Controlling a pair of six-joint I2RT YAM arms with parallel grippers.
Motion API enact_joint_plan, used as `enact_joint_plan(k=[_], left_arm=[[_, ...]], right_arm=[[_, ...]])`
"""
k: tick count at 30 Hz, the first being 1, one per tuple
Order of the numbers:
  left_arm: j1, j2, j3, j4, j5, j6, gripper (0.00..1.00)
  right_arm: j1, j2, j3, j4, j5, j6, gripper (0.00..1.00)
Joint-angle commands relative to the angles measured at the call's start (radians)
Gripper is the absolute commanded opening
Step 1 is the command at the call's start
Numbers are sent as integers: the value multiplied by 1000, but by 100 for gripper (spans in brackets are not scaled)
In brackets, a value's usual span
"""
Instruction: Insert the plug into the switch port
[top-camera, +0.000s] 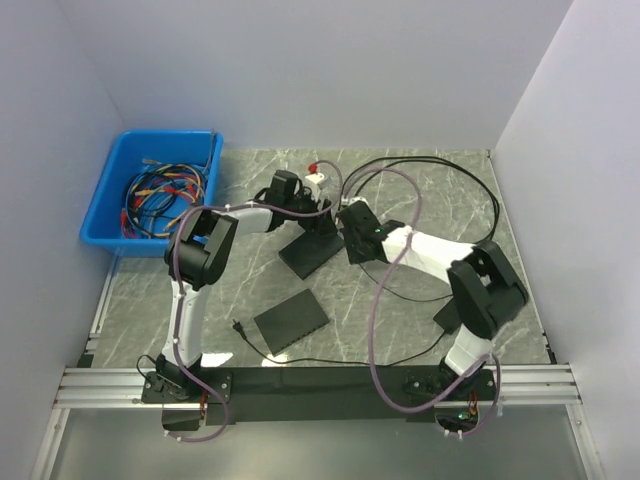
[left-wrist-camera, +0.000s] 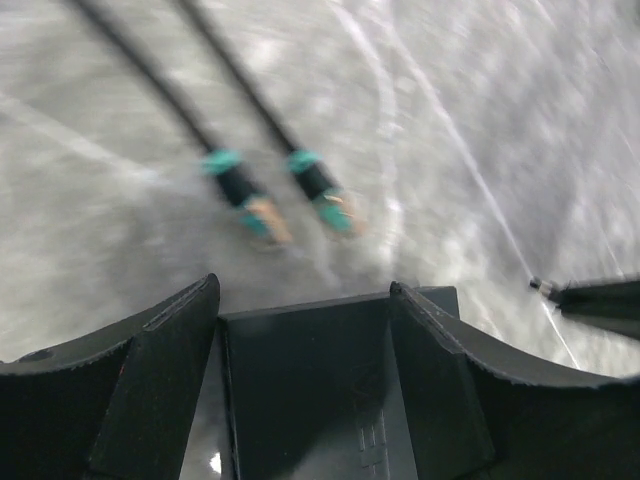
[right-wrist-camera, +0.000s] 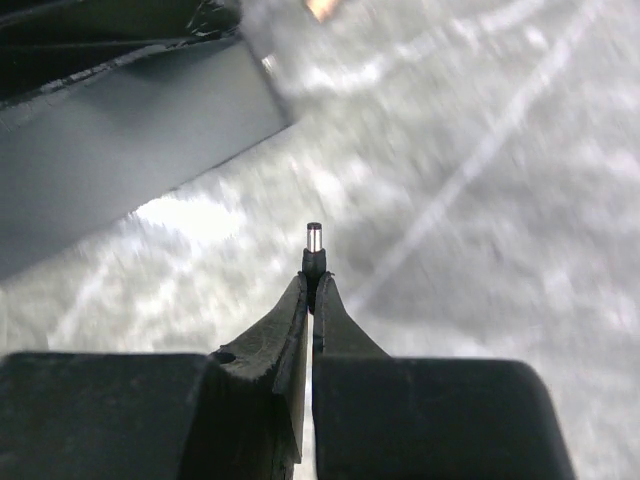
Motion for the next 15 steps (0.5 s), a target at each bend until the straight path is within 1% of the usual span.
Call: enact_joint_plan(k=[1, 3, 5, 6, 7, 9, 10, 11, 12, 13, 14, 15], left_arm=[[-39, 27, 31, -116, 151, 94, 74], [-42, 16, 33, -130, 166, 110, 74], [-41, 5, 46, -142, 180, 143, 74], [-39, -1, 56, -177, 176, 153, 74], [-36, -7, 65, -177, 156, 150, 73], [-25, -33, 63, -151, 61, 93, 71], [-7, -41, 47, -72, 32, 72, 70], [5, -64, 34, -35, -25, -23, 70], [19, -77, 13, 18, -45, -65, 69], [50, -91, -39, 106, -60, -101, 70], [64, -122, -67, 153, -70, -158, 70], [77, -136, -113, 181, -80, -174, 70]], right_arm=[[-2, -104, -57, -20, 30, 67, 0], [2, -150, -103, -14, 14, 83, 0], [13, -188, -137, 18, -39, 97, 0], [18, -196, -167, 33, -58, 101, 0], [33, -202, -180, 62, -79, 109, 0], [53, -204, -201, 86, -107, 111, 0], [67, -199, -202, 93, -105, 112, 0], [85, -187, -203, 98, -104, 115, 0], [94, -179, -205, 103, -113, 115, 0], [101, -173, -202, 110, -118, 114, 0], [113, -158, -199, 112, -116, 114, 0], [117, -148, -195, 116, -121, 111, 0]])
